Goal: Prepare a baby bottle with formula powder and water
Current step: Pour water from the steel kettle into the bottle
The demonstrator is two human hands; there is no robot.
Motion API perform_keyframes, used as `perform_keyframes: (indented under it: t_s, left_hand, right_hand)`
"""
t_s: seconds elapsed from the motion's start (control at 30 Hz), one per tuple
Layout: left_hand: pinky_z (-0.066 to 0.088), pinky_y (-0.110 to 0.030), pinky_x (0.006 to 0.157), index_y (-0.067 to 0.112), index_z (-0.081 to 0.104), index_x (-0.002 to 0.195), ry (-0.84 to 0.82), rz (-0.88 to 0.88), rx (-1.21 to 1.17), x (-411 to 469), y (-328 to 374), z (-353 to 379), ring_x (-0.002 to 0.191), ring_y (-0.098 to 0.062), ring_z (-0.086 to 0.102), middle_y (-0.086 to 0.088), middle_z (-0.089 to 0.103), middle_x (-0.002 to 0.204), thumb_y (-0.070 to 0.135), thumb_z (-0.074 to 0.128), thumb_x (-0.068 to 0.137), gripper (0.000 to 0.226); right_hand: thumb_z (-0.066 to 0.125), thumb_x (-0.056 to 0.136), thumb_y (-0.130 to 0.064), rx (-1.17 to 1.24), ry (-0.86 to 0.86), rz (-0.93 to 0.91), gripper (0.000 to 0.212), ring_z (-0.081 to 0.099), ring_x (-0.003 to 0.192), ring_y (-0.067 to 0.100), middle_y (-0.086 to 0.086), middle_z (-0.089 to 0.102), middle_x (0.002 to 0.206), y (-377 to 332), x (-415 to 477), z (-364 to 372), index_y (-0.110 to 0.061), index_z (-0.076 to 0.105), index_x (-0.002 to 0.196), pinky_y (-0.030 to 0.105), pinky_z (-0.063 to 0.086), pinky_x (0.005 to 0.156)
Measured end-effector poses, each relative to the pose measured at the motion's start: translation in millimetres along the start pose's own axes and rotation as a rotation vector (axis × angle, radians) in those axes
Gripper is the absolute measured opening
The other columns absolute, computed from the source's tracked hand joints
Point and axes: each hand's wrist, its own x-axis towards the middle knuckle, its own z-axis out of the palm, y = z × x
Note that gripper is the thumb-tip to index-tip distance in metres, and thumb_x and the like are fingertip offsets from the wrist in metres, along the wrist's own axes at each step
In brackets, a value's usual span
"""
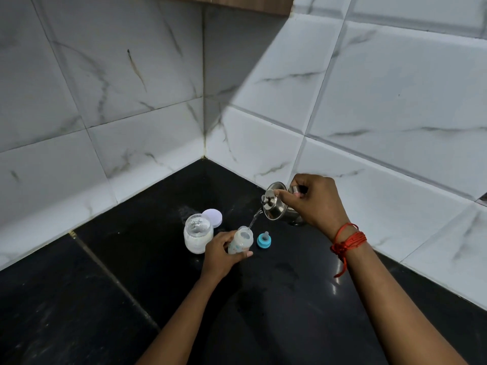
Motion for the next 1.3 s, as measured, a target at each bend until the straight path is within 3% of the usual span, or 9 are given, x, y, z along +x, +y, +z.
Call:
perform_keyframes:
  t_s: [0.17,0.37,0.77,0.97,1.3]
  left_hand:
    - [0.062,-0.043,0.092,0.067,0.067,0.102,-0.001,-0.006,-0.012,1.7,6.7,-2.4,0.103,-0.012,0.072,0.006,0.074,0.111,0.054,0.093,0.053,0.057]
    - [0.062,-0.042,0.092,0.051,0.069,0.103,0.006,-0.015,-0.006,4.4,11.3,-3.0,0.103,-0.011,0.073,0.006,0.076,0.110,0.057,0.092,0.052,0.056]
    - [0.062,-0.042,0.091,0.050,0.070,0.106,-0.008,-0.020,0.009,5.4,13.5,0.4,0.103,-0.011,0.073,0.006,0.076,0.111,0.054,0.094,0.054,0.057]
    - [0.061,-0.038,0.094,0.051,0.067,0.105,0.000,-0.022,0.006,3.0,15.2,2.5,0.104,-0.010,0.071,0.003,0.073,0.113,0.031,0.101,0.060,0.059]
    - [0.060,-0.030,0.093,0.048,0.066,0.106,-0.007,-0.022,0.036,0.9,25.7,3.5,0.105,-0.008,0.069,0.005,0.072,0.113,0.026,0.101,0.063,0.060]
  right_hand:
    - [0.078,0.079,-0.037,-0.002,0.007,-0.003,0.050,0.036,0.048,0.011,-0.005,0.040,0.047,-1.2,0.4,-1.3,-0.021,0.039,0.052,0.030,0.033,0.051]
    - [0.077,0.080,-0.037,0.003,0.009,0.000,0.048,0.038,0.049,0.014,-0.003,0.043,0.049,-2.3,0.2,-4.1,-0.018,0.042,0.054,0.031,0.035,0.052]
    - [0.077,0.081,-0.037,-0.017,0.019,-0.006,0.048,0.038,0.050,0.014,-0.002,0.043,0.050,-3.9,-1.0,-8.6,-0.019,0.041,0.054,0.031,0.035,0.052]
    - [0.077,0.080,-0.036,-0.022,0.020,-0.006,0.047,0.036,0.050,0.013,-0.003,0.042,0.049,-2.9,-1.4,-9.4,-0.018,0.041,0.054,0.029,0.032,0.052]
    - [0.078,0.080,-0.035,-0.020,0.024,0.011,0.049,0.035,0.049,0.012,-0.004,0.040,0.048,2.5,-1.6,-5.3,-0.020,0.039,0.054,0.030,0.033,0.052]
